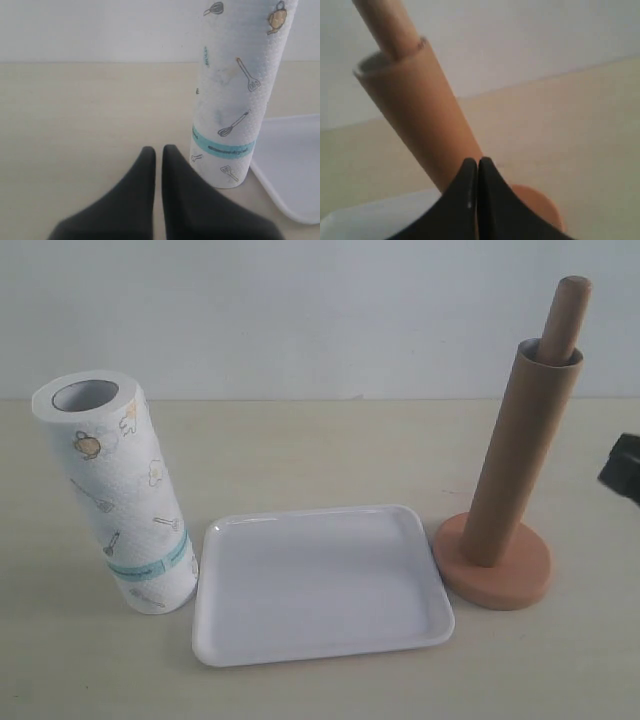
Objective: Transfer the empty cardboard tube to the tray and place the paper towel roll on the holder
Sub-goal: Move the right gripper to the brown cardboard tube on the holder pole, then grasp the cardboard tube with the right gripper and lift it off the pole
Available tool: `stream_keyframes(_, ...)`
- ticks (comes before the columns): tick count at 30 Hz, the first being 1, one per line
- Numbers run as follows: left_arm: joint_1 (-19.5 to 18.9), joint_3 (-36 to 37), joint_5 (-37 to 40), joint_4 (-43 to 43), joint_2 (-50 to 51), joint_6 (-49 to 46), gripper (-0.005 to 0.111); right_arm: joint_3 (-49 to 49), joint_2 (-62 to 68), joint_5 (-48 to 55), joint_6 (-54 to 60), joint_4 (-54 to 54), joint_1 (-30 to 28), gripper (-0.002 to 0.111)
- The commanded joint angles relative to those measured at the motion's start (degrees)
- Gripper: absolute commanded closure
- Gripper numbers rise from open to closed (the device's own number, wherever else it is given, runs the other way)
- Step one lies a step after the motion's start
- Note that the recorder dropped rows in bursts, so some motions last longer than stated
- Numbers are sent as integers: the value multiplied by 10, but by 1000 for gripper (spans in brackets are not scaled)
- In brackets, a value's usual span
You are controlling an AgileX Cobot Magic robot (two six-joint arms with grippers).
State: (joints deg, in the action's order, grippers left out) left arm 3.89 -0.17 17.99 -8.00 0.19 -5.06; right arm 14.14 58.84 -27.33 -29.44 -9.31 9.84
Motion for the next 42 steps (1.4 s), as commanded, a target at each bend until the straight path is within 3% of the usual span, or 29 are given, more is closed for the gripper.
stream_keyframes(1,-3,2,-2,-5,-2,-1,103,3,83,-37,-13,-38,-1,108)
stream_keyframes(7,-3,2,-2,-5,-2,-1,103,3,145,-97,33,-110,-1,107)
stream_keyframes(10,-3,2,-2,-5,-2,-1,103,3,150,-110,33,-118,-1,92)
stream_keyframes(13,-3,2,-2,-5,-2,-1,103,3,150,-125,33,-118,-1,58)
stream_keyframes(15,-3,2,-2,-5,-2,-1,103,3,150,-132,34,-118,-1,26)
stream_keyframes(17,-3,2,-2,-5,-2,-1,103,3,150,-143,35,-119,-1,3)
stream_keyframes(33,-3,2,-2,-5,-2,-1,103,55,161,-160,49,-118,-1,6)
stream_keyframes(42,-3,2,-2,-5,-2,-1,103,83,267,-188,47,-121,-1,6)
